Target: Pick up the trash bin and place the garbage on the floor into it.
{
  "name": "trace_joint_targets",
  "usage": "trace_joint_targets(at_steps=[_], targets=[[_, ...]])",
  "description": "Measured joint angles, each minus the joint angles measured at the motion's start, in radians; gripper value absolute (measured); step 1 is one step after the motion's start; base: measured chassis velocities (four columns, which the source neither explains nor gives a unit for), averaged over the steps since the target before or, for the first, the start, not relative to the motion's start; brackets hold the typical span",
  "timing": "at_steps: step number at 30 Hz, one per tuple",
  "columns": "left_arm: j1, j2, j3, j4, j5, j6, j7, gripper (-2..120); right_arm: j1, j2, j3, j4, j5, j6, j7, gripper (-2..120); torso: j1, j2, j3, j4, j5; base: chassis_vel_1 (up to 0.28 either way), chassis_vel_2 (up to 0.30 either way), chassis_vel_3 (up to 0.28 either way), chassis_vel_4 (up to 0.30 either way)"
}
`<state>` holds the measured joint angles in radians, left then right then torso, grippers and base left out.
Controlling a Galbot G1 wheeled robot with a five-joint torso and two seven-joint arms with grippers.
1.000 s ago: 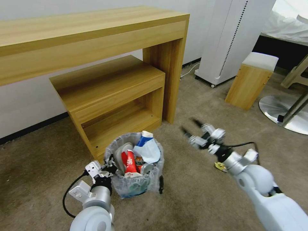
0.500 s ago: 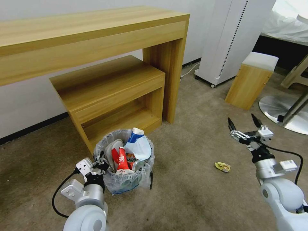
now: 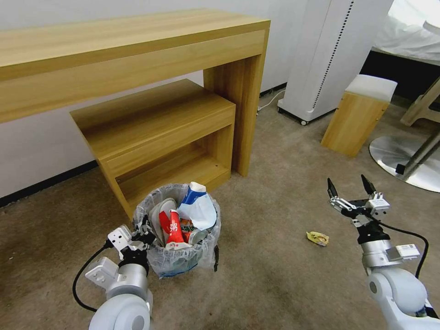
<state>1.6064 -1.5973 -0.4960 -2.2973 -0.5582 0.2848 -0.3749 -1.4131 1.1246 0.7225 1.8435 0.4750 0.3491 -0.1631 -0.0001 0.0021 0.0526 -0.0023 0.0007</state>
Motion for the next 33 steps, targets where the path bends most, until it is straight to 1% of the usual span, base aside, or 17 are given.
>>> trace_joint_targets(at_steps=[9, 13, 17, 27, 33], targets=[[-0.003, 0.000, 0.001, 0.004, 0.001, 0.000, 0.000, 3, 0.011, 0.003, -0.006, -0.013, 0.005, 0.016, -0.014, 100, 0.000, 0.000, 0.000, -0.0005, 0.0000, 0.000, 0.000, 0.000, 0.000], [-0.002, -0.002, 0.000, 0.006, 0.001, -0.003, -0.002, 3, 0.013, 0.000, -0.010, -0.014, 0.013, 0.023, -0.018, 100, 0.000, 0.000, 0.000, 0.0001, 0.0000, 0.000, 0.000, 0.000, 0.000], [0.001, -0.003, 0.000, 0.005, 0.001, -0.004, -0.003, 3, 0.013, -0.001, -0.010, -0.013, 0.013, 0.015, -0.027, 100, 0.000, 0.000, 0.000, 0.0000, 0.0000, 0.000, 0.000, 0.000, 0.000], [0.017, 0.002, -0.004, -0.015, 0.002, -0.005, -0.003, 3, 0.015, 0.001, -0.033, -0.013, 0.028, 0.013, -0.027, 100, 0.000, 0.000, 0.000, -0.0001, 0.0000, 0.000, 0.000, 0.000, 0.000], [0.021, 0.002, -0.004, -0.017, 0.005, -0.006, -0.003, 3, 0.023, -0.005, -0.036, -0.021, 0.029, 0.013, -0.026, 100, 0.000, 0.000, 0.000, -0.0002, 0.0000, -0.112, 0.082, 0.089, -0.106]])
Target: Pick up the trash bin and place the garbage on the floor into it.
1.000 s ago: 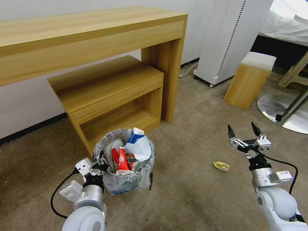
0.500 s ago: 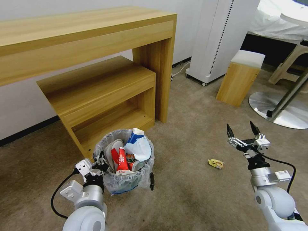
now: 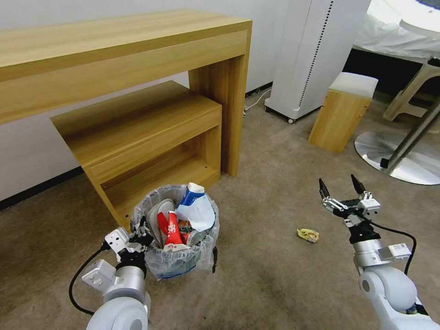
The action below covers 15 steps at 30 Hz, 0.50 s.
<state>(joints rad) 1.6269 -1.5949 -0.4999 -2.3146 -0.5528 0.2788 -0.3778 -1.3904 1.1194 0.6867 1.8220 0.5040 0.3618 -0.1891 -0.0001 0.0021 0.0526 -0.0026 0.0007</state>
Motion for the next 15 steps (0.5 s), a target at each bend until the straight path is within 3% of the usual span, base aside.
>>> trace_joint_targets(at_steps=[9, 15], targets=[[-0.003, -0.002, 0.004, 0.015, 0.010, -0.002, 0.000, 3, 0.011, -0.028, -0.016, -0.039, -0.012, -0.001, 0.007, 100, 0.000, 0.000, 0.000, 0.0002, 0.0000, -0.198, 0.212, 0.215, -0.224], [-0.004, -0.004, 0.006, 0.018, 0.011, -0.003, 0.000, 3, 0.003, -0.074, -0.041, -0.061, -0.043, -0.068, 0.033, 100, 0.000, 0.000, 0.000, 0.0004, 0.0003, -0.069, 0.135, 0.105, -0.079]])
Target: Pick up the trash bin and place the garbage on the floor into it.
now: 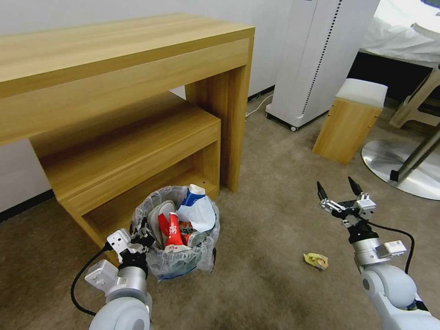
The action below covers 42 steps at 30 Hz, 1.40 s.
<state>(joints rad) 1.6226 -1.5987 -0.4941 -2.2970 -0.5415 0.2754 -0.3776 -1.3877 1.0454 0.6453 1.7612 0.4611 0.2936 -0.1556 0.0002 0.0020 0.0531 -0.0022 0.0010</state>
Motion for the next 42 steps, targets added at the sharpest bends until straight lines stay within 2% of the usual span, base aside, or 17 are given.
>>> trace_joint_targets(at_steps=[1, 3, 4, 6, 8, 10, 13, 14, 21, 28, 30, 32, 34, 35, 37, 39, 42], targets=[[0.000, 0.000, -0.002, 0.000, 0.000, -0.001, 0.000, 3, -0.008, -0.021, -0.004, -0.005, -0.024, -0.051, 0.006, 100, 0.000, 0.000, 0.000, 0.0001, 0.0000, 0.000, 0.000, 0.000, 0.000], [0.001, 0.001, -0.003, 0.000, -0.001, -0.001, 0.000, 3, -0.029, -0.061, -0.004, -0.001, -0.089, -0.230, 0.006, 100, 0.000, 0.000, -0.001, -0.0006, 0.0000, 0.041, -0.057, -0.053, 0.039], [0.001, 0.001, -0.003, 0.000, -0.001, -0.001, 0.000, 3, -0.029, -0.061, -0.004, -0.001, -0.089, -0.230, 0.006, 100, 0.000, 0.000, -0.001, -0.0006, 0.0000, 0.020, -0.057, -0.053, 0.028], [0.003, 0.001, -0.004, 0.000, -0.003, -0.003, 0.000, 3, -0.037, -0.100, -0.006, -0.015, -0.182, -0.445, -0.008, 100, 0.000, 0.000, -0.001, -0.0006, -0.0006, 0.011, -0.035, -0.016, 0.014], [0.003, 0.001, -0.004, 0.000, -0.004, -0.004, 0.000, 3, -0.034, -0.106, -0.008, -0.027, -0.206, -0.473, -0.022, 100, 0.000, 0.000, -0.001, -0.0007, -0.0005, 0.000, 0.000, 0.000, 0.000], [0.004, 0.001, -0.003, 0.000, -0.005, -0.006, 0.001, 3, -0.006, -0.115, -0.014, -0.094, -0.288, -0.569, -0.100, 100, 0.000, 0.000, -0.001, -0.0004, -0.0001, 0.000, 0.000, 0.000, 0.000], [0.006, 0.001, -0.004, 0.000, -0.006, -0.008, 0.001, 3, 0.024, -0.113, -0.021, -0.158, -0.334, -0.614, -0.175, 100, 0.000, 0.000, 0.000, -0.0001, -0.0002, 0.000, 0.000, 0.000, 0.000], [0.006, 0.001, -0.005, 0.000, -0.007, -0.009, 0.001, 3, 0.038, -0.108, -0.024, -0.192, -0.362, -0.621, -0.220, 100, 0.000, 0.000, 0.000, -0.0001, 0.0000, 0.000, 0.000, 0.000, 0.000], [0.006, 0.002, -0.006, 0.000, -0.012, -0.009, 0.002, 3, 0.106, -0.079, -0.053, -0.352, -0.423, -0.593, -0.325, 100, 0.000, 0.000, 0.000, -0.0003, -0.0001, 0.000, 0.000, 0.000, 0.000], [-0.001, -0.003, 0.000, 0.003, -0.008, -0.010, 0.001, 3, 0.153, -0.047, -0.061, -0.462, -0.482, -0.542, -0.349, 98, 0.000, 0.000, 0.000, -0.0003, -0.0002, 0.000, 0.000, 0.000, 0.000], [-0.002, -0.005, 0.004, 0.007, -0.005, -0.009, 0.001, 3, 0.182, -0.034, -0.061, -0.529, -0.512, -0.504, -0.354, 89, 0.000, 0.000, 0.000, -0.0003, -0.0003, 0.000, 0.000, 0.000, 0.000], [-0.002, -0.006, 0.004, 0.007, -0.005, -0.009, 0.001, 3, 0.185, -0.033, -0.060, -0.537, -0.514, -0.501, -0.354, 87, 0.000, 0.000, 0.000, -0.0003, -0.0003, 0.000, 0.000, 0.000, 0.000], [-0.003, -0.007, 0.004, 0.009, -0.004, -0.009, 0.000, 3, 0.204, -0.021, -0.057, -0.591, -0.523, -0.482, -0.354, 70, 0.000, 0.000, 0.000, -0.0003, -0.0002, 0.000, 0.000, 0.000, 0.000], [-0.003, -0.007, 0.004, 0.009, -0.004, -0.009, 0.000, 3, 0.204, -0.021, -0.057, -0.591, -0.523, -0.482, -0.354, 70, 0.000, 0.000, 0.000, -0.0003, -0.0002, 0.000, 0.000, 0.000, 0.000], [-0.003, -0.008, 0.004, 0.009, -0.003, -0.009, 0.000, 3, 0.213, -0.015, -0.056, -0.611, -0.531, -0.474, -0.355, 57, 0.000, 0.000, 0.000, -0.0004, -0.0003, 0.000, 0.000, 0.000, 0.000], [-0.003, -0.008, 0.006, 0.009, -0.002, -0.009, 0.000, 3, 0.221, -0.009, -0.056, -0.624, -0.537, -0.469, -0.356, 52, 0.000, 0.000, 0.000, -0.0003, -0.0002, 0.000, 0.000, 0.000, 0.000], [-0.003, -0.009, 0.005, 0.009, -0.001, -0.008, 0.000, 3, 0.227, -0.006, -0.057, -0.633, -0.540, -0.465, -0.357, 37, 0.000, 0.000, 0.000, -0.0003, -0.0003, 0.000, 0.000, 0.000, 0.000]])
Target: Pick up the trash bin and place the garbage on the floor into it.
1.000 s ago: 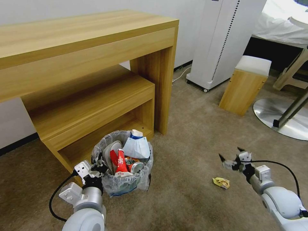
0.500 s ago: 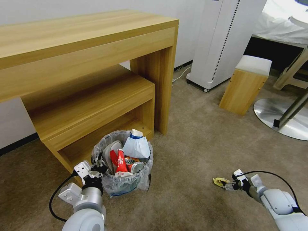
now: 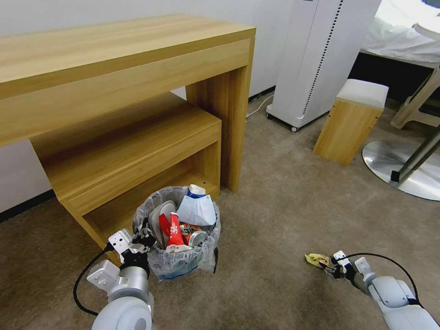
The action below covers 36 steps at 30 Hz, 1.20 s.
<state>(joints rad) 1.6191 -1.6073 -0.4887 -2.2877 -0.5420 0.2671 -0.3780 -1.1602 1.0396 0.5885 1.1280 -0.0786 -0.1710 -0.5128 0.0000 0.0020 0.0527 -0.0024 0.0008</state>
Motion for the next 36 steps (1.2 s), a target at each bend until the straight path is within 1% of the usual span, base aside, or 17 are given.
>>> trace_joint_targets(at_steps=[1, 4, 5, 8, 11, 13, 14, 16, 17, 19, 20, 21, 23, 24, 27, 32, 36], targets=[[0.000, 0.000, 0.000, 0.000, 0.000, 0.000, 0.000, 3, 0.000, 0.000, 0.000, 0.000, 0.000, 0.000, 0.000, 37, 0.000, 0.000, 0.000, 0.0000, 0.0000, 0.000, 0.000, 0.000, 0.000], [-0.001, 0.001, -0.001, 0.002, 0.000, 0.000, 0.000, 3, 0.006, 0.000, -0.001, -0.007, -0.001, 0.007, 0.000, 22, 0.000, 0.000, 0.000, 0.0000, 0.0000, 0.000, 0.000, 0.000, 0.000], [-0.001, 0.001, -0.001, 0.002, 0.000, 0.000, 0.000, 3, 0.006, 0.000, -0.001, -0.007, -0.001, 0.007, 0.000, 22, 0.000, 0.000, 0.000, 0.0000, 0.0000, 0.000, 0.000, 0.000, 0.000], [-0.004, 0.001, -0.001, 0.006, 0.000, 0.001, -0.001, 3, 0.005, -0.002, -0.006, -0.007, -0.001, 0.040, 0.022, 7, 0.000, 0.000, 0.000, 0.0000, 0.0000, 0.000, 0.000, 0.000, 0.000], [-0.007, 0.002, 0.002, 0.008, 0.000, 0.002, -0.001, 3, -0.004, -0.008, -0.009, 0.011, 0.007, 0.083, 0.044, 0, 0.000, 0.000, 0.000, 0.0000, 0.0000, 0.000, 0.000, 0.000, 0.000], [-0.007, 0.002, 0.004, 0.010, 0.000, 0.003, -0.002, 3, -0.015, -0.012, -0.010, 0.038, 0.034, 0.121, 0.049, 0, 0.000, 0.000, 0.000, -0.0002, 0.0001, 0.000, 0.000, 0.000, 0.000], [-0.008, 0.002, 0.006, 0.013, 0.002, 0.003, -0.002, 3, -0.027, -0.016, -0.012, 0.076, 0.088, 0.177, 0.044, 0, 0.000, 0.000, 0.000, -0.0003, 0.0000, 0.000, 0.000, 0.000, 0.000], [-0.008, 0.003, 0.012, 0.022, 0.006, 0.003, -0.002, 3, -0.040, -0.024, -0.020, 0.157, 0.235, 0.322, -0.040, 0, 0.000, 0.000, 0.000, -0.0001, 0.0000, 0.000, 0.000, 0.000, 0.000], [-0.008, 0.003, 0.012, 0.022, 0.006, 0.003, -0.002, 3, -0.040, -0.024, -0.020, 0.157, 0.235, 0.322, -0.040, 0, 0.000, 0.000, 0.000, -0.0001, 0.0000, 0.000, 0.000, 0.000, 0.000], [-0.006, 0.001, 0.025, 0.033, 0.017, 0.003, -0.002, 3, -0.042, -0.032, -0.029, 0.261, 0.469, 0.444, -0.223, 0, 0.000, 0.000, 0.000, 0.0003, -0.0001, 0.000, 0.000, 0.000, 0.000], [-0.005, 0.001, 0.033, 0.038, 0.024, 0.002, -0.002, 3, -0.044, -0.037, -0.036, 0.313, 0.554, 0.461, -0.287, 0, 0.000, 0.000, 0.000, 0.0003, -0.0004, 0.000, 0.000, 0.000, 0.000], [-0.005, 0.001, 0.033, 0.038, 0.024, 0.002, -0.002, 3, -0.044, -0.037, -0.036, 0.313, 0.554, 0.461, -0.287, 0, 0.000, 0.000, 0.000, 0.0003, -0.0004, 0.000, 0.000, 0.000, 0.000], [0.001, 0.000, 0.056, 0.050, 0.042, -0.005, 0.000, 3, -0.048, -0.046, -0.069, 0.446, 0.727, 0.443, -0.365, 0, 0.000, 0.000, 0.000, 0.0001, -0.0001, 0.000, 0.000, 0.000, 0.000], [0.001, 0.000, 0.056, 0.050, 0.042, -0.005, 0.000, 3, -0.048, -0.046, -0.069, 0.446, 0.727, 0.443, -0.365, 0, 0.000, 0.000, 0.000, 0.0001, -0.0001, 0.000, 0.000, 0.000, 0.000], [0.005, 0.000, 0.080, 0.065, 0.059, -0.014, 0.006, 3, -0.030, -0.047, -0.115, 0.535, 0.868, 0.416, -0.413, 0, 0.000, 0.000, 0.000, 0.0000, -0.0004, 0.000, 0.000, 0.000, 0.000], [0.008, 0.000, 0.092, 0.070, 0.065, -0.021, 0.009, 3, -0.004, -0.040, -0.156, 0.585, 0.936, 0.398, -0.453, 0, 0.000, 0.000, 0.000, 0.0000, -0.0001, 0.000, 0.000, 0.000, 0.000], [0.020, -0.001, 0.133, 0.071, 0.056, -0.028, 0.010, 3, 0.062, -0.017, -0.265, 0.621, 0.959, 0.379, -0.457, 0, 0.000, 0.000, 0.000, 0.0001, 0.0002, 0.000, 0.000, 0.000, 0.000]])
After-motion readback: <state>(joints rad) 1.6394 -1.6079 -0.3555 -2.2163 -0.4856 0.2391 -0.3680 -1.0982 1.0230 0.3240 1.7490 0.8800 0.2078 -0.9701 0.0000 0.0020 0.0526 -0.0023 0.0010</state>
